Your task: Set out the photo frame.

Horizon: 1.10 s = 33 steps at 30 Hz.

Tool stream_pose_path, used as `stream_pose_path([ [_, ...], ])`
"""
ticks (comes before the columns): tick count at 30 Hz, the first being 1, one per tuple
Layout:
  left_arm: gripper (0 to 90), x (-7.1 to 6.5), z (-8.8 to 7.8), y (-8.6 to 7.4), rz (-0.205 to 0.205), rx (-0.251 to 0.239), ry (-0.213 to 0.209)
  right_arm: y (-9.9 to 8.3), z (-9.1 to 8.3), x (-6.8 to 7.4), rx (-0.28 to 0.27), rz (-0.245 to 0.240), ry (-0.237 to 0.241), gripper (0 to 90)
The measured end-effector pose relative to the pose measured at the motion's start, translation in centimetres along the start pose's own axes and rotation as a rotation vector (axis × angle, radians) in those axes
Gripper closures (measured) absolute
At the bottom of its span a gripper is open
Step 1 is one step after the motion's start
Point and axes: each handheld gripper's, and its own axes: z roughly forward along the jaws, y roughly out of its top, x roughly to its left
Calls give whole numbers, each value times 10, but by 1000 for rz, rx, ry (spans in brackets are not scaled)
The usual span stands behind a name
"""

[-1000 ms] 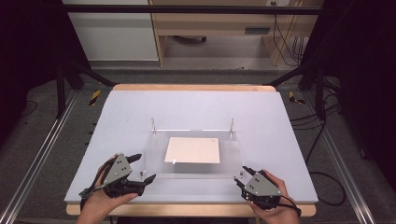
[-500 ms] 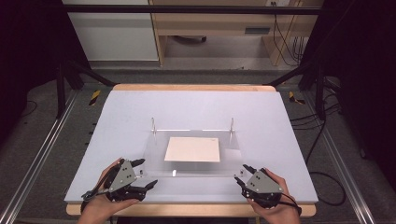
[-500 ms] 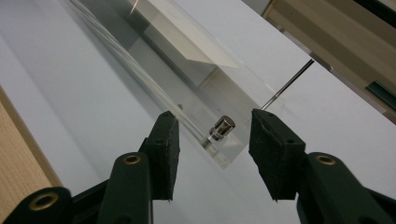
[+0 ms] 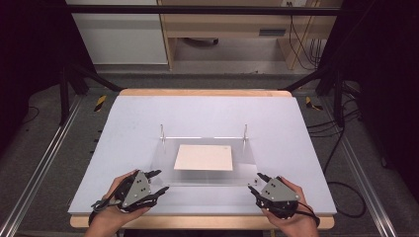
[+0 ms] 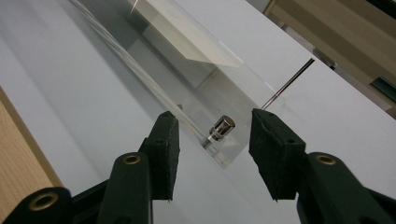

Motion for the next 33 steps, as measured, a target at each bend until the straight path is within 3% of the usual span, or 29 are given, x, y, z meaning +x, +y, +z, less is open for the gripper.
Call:
stream_pose_path([
  [8, 524, -2, 3, 2, 55, 14, 21, 4, -1, -3, 7, 8, 9, 533],
  [13, 560, -5, 7, 7, 113, 39, 61, 6, -1, -5, 6, 12, 10, 533],
  [19, 616, -7, 5, 11, 146, 42, 105, 7, -2, -7, -3, 22, 9, 536],
  [24, 621, -5, 4, 14, 138, 52, 105, 7, -1, -9, -10, 19, 18, 536],
  [33, 623, 0, 3, 19, 100, 41, 109, 11, 6, -11, -43, -52, 18, 558],
])
